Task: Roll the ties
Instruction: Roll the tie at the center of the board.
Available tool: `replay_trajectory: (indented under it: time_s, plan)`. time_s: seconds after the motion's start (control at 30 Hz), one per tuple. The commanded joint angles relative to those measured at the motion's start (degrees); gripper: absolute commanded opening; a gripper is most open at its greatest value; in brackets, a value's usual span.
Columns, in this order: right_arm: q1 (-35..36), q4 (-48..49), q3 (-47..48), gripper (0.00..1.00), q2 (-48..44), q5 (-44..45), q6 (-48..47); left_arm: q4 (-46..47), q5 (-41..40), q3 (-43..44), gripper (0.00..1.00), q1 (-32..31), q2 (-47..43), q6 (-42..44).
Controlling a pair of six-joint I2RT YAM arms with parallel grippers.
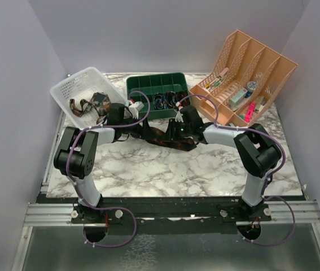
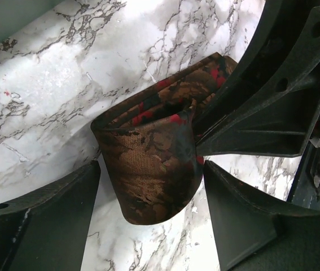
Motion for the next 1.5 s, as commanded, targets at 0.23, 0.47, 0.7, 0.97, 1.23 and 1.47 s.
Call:
replay_trajectory:
  time_s: [0.23, 0.47, 0.7, 0.97, 1.23, 1.47]
  plan:
    - [-0.68, -0.79, 0.97, 0.33, 1.75, 0.44, -0.39, 1.07, 2.74, 1.73, 0.65, -0.52, 2.26, -1.54]
    - [-0.96, -0.46, 0.76, 0.33, 1.7, 0.16, -0.06, 1.27, 1.65, 2.82, 0.61, -1.25, 2.68, -2.13]
    - [-1.17, -1.4, 2.41, 0.34, 0.93, -0.42, 0.12, 0.07, -1.81, 2.08, 0.32, -2.37, 2.56, -1.84]
    - [-4.49, -3.45, 0.09, 0.41, -6.57, 0.99, -1.15, -8.84, -6.59, 4.87, 0.16, -2.44, 0.52, 1.73]
    - [-9.76, -10.35, -2.7, 0.42, -7.72, 6.09, -7.04, -11.37, -8.16, 5.89, 0.16, -3.08, -0.34, 2.29]
    - [-10.11, -13.71, -3.26, 0.42, -5.13, 10.86, -10.01, -18.05, -14.91, 8.09, 0.16, -5.61, -1.15, 4.5]
